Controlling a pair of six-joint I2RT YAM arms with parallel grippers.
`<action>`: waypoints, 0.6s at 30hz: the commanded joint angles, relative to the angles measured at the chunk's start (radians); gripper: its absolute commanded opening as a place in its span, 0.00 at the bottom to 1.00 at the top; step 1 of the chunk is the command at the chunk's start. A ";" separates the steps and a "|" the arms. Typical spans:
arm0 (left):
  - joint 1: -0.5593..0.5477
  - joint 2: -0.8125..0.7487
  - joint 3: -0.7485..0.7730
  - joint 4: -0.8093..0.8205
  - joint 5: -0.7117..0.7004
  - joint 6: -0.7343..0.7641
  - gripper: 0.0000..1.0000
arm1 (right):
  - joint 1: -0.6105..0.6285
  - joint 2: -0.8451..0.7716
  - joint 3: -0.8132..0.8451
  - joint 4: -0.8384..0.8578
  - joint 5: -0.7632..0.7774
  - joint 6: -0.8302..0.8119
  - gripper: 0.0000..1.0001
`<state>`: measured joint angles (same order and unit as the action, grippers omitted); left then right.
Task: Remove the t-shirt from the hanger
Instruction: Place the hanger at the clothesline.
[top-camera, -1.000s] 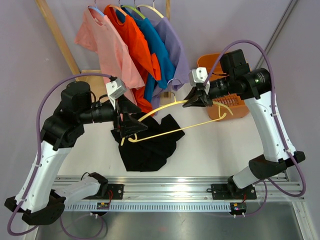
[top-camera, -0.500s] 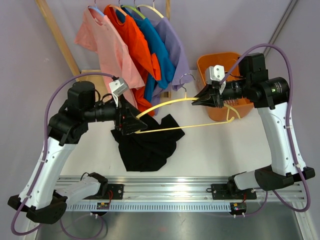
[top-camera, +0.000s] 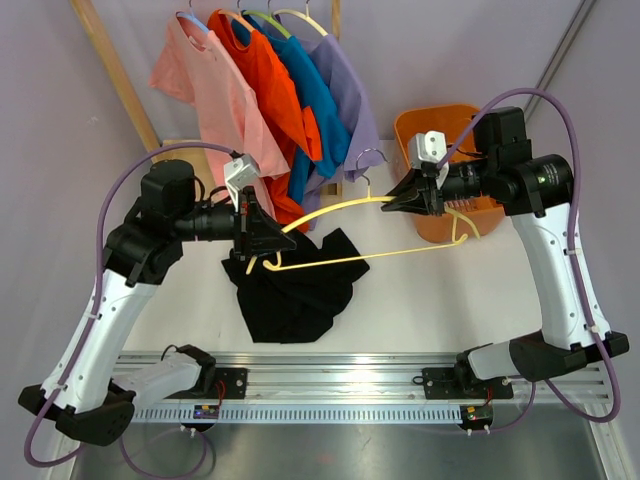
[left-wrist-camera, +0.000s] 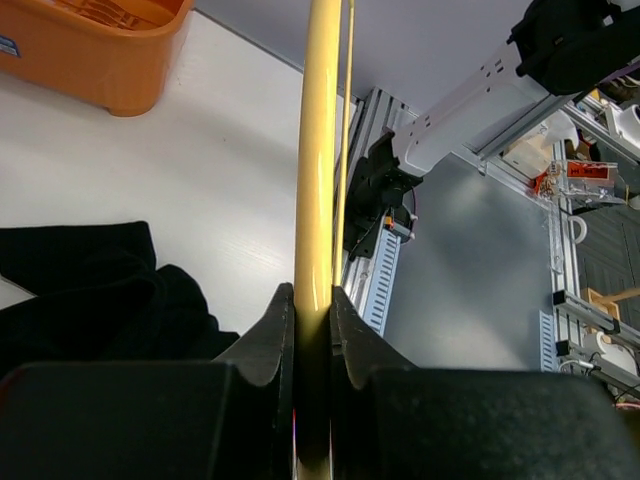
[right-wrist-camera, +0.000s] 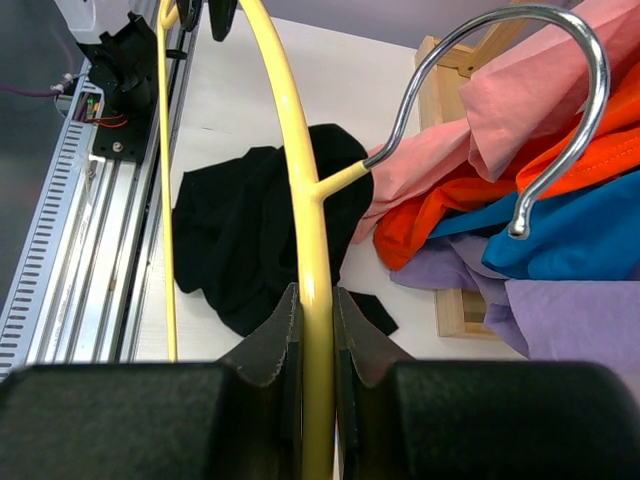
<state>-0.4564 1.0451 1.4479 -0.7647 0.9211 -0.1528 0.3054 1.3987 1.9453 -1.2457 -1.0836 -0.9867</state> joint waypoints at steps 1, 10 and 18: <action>0.004 -0.030 -0.018 0.001 0.045 0.005 0.00 | 0.000 -0.001 0.007 0.043 -0.038 0.008 0.00; 0.004 -0.115 -0.015 0.007 -0.042 -0.025 0.00 | -0.002 0.008 -0.002 0.201 -0.029 0.210 0.46; 0.008 -0.195 0.012 -0.067 -0.224 -0.012 0.00 | -0.037 0.069 0.155 0.279 -0.033 0.391 0.76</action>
<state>-0.4515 0.8776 1.4197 -0.8055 0.7879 -0.1730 0.3012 1.4574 2.0300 -1.0527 -1.1107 -0.6949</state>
